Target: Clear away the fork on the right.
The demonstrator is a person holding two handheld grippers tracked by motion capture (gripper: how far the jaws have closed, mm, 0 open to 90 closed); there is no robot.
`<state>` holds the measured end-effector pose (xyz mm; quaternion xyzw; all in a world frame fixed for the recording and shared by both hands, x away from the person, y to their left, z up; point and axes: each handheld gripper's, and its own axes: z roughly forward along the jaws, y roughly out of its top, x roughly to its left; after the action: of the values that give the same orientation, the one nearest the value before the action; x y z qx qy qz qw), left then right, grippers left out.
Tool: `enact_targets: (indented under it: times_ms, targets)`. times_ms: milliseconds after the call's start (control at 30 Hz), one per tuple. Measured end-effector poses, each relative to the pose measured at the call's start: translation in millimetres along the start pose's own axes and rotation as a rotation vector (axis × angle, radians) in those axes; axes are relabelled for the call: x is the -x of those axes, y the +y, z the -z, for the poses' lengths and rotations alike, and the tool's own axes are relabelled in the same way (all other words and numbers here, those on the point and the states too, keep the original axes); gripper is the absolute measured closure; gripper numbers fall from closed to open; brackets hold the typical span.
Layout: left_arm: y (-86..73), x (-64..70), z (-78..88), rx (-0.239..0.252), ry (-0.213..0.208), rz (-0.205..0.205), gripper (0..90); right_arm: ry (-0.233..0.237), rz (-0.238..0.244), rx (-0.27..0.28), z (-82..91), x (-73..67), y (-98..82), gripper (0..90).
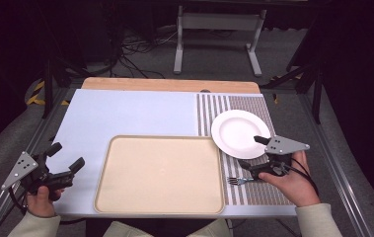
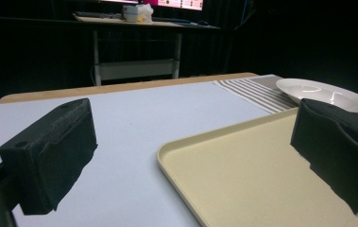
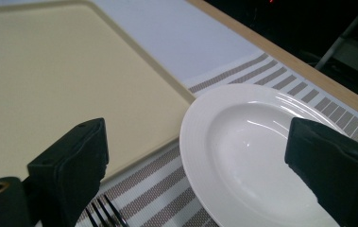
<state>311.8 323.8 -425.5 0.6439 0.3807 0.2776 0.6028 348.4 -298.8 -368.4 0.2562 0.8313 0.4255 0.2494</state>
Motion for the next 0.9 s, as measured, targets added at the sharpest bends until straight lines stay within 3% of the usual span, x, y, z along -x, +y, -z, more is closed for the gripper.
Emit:
enact_targets:
  times_ms: [667, 900]
  targets:
    - [-0.1, 1.6, 0.0, -0.002, 0.007, 0.002, 1.4, 0.068, 0.183, -0.303, -4.2, 11.7, 21.8, 11.4]
    - [-0.2, 1.4, 0.0, -0.006, 0.006, -0.004, 1.4, 0.115, 0.248, -0.403, -8.5, 13.7, 25.1, 12.5]
